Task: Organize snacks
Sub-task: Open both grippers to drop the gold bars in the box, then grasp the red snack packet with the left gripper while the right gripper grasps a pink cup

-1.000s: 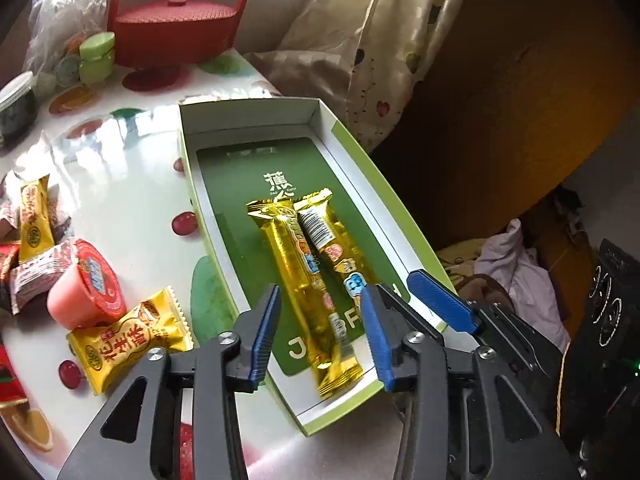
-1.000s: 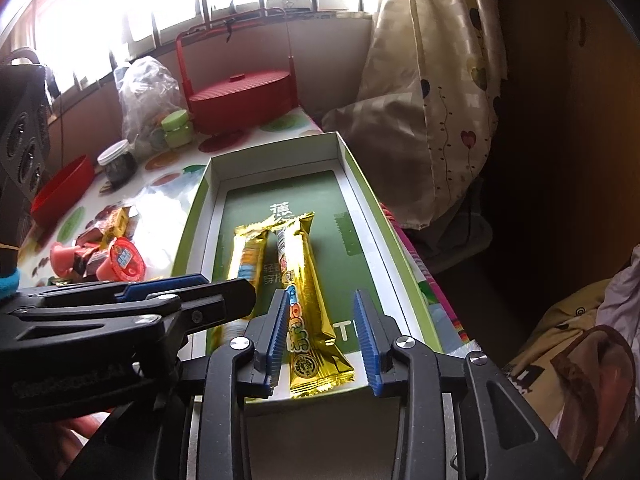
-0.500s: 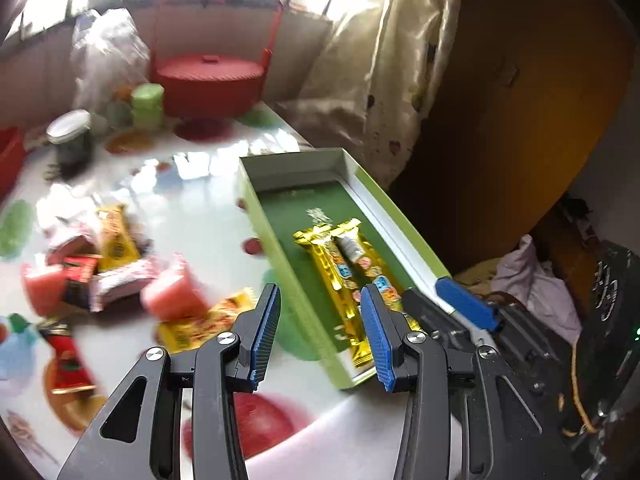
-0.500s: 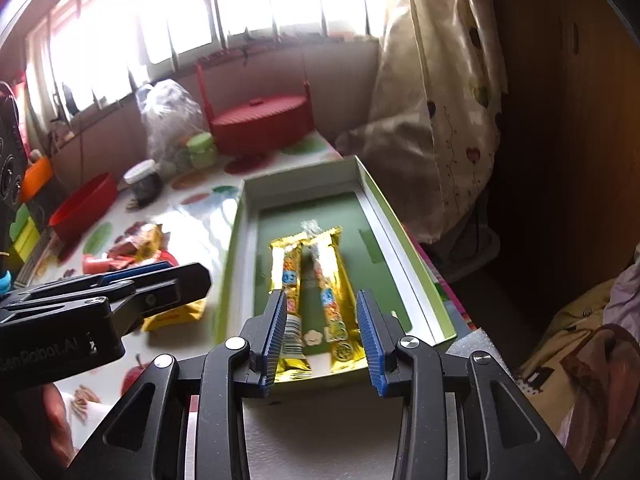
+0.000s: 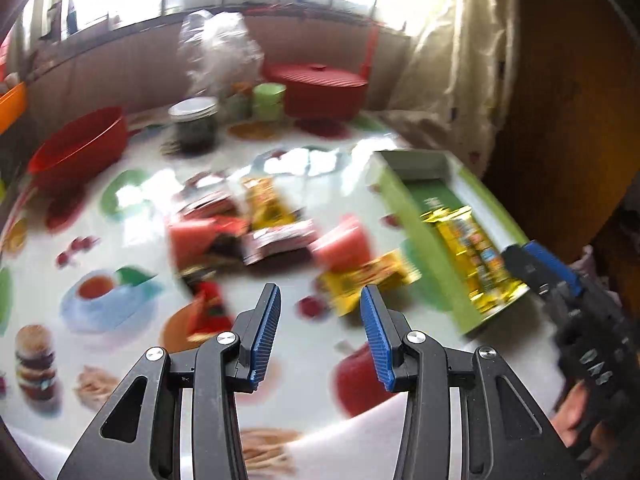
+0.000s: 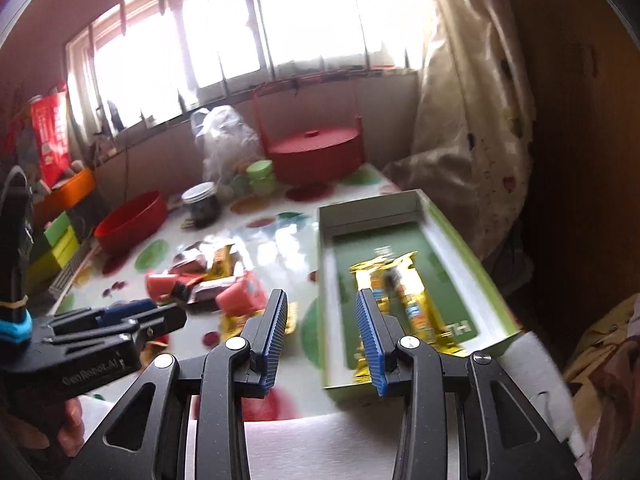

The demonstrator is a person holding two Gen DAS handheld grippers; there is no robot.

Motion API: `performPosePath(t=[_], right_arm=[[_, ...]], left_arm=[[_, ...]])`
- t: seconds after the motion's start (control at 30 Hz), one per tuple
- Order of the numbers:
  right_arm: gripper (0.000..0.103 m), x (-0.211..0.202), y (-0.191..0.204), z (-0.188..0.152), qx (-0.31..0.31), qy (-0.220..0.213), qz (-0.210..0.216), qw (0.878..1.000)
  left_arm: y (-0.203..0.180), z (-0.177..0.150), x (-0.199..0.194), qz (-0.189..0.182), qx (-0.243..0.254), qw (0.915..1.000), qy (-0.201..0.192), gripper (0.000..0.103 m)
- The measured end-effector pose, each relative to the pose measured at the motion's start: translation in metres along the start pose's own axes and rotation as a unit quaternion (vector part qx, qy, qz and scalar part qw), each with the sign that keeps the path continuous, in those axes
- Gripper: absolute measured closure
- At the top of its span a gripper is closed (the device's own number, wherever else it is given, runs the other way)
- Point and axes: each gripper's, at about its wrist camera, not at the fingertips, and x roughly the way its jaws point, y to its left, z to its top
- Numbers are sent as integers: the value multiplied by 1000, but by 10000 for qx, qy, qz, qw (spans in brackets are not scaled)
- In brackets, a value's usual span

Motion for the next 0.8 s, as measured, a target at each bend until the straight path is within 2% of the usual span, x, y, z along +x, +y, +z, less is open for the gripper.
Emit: performPosePath(t=[0.07,0.17,0.3,0.43,0.53,0.67,0.8], right_arm=[[68,3,9,-2,-90,78,168,9998],[68,10,25,-6,-307,210,257,9990],[68,21,41,-12,-449,454,341,9974],[68,33,53,-18,-543,610,474,9955],[68,40,59,-19,-611,681,516,9945],[68,54,66,-18,-661,851,550,9926],[68,68,70,-15,-645,973,566,9915]], left_arm=[[13,-6,0,149,-138,9998,85,60],[36,-14,1,14,-397,9990,215,60],[55,-22,-1,61,-540,9982,270,60],[74,-24,0,-114,-806,9960,379,60],[80,-24,1,-116,-848,9955,407,60],[87,-24,8,-373,-935,9935,527,60],[88,-21,17,-426,-941,9928,602,60]])
